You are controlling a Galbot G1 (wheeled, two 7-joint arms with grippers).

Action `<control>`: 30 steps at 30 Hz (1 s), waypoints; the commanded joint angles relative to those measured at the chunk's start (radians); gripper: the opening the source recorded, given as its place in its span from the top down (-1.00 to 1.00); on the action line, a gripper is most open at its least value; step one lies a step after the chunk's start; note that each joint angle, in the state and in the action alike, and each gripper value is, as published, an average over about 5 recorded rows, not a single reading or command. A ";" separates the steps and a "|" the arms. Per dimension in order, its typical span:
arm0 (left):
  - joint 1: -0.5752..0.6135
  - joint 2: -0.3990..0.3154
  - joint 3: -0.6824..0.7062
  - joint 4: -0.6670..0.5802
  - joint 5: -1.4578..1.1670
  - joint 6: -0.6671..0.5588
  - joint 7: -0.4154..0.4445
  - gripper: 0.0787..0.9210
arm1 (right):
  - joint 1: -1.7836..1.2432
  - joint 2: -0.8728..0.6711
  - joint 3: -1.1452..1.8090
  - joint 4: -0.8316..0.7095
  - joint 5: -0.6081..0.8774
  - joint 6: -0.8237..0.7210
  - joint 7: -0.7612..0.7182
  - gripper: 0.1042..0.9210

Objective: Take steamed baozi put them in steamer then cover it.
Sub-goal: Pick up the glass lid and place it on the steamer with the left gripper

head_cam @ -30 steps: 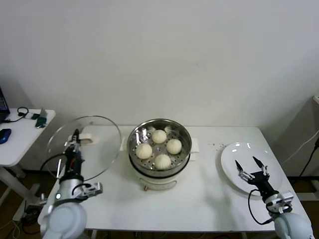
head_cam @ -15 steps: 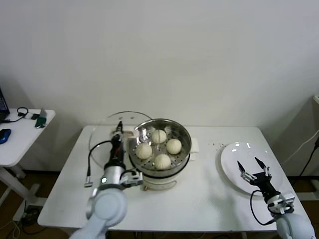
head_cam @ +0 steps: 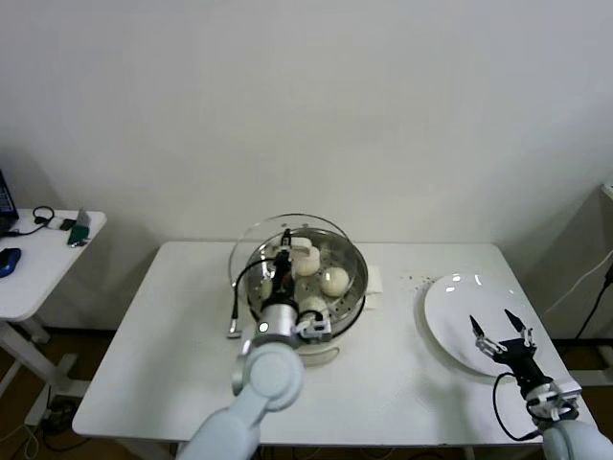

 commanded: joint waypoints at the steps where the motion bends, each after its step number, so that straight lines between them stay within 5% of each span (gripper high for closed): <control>1: -0.044 -0.089 0.046 0.120 0.013 0.005 -0.006 0.84 | -0.006 0.003 0.026 -0.005 -0.001 0.005 -0.002 -0.76; 30: -0.030 -0.047 0.037 0.146 -0.045 0.005 -0.057 0.84 | 0.012 0.014 0.017 -0.029 -0.021 0.017 -0.018 -0.76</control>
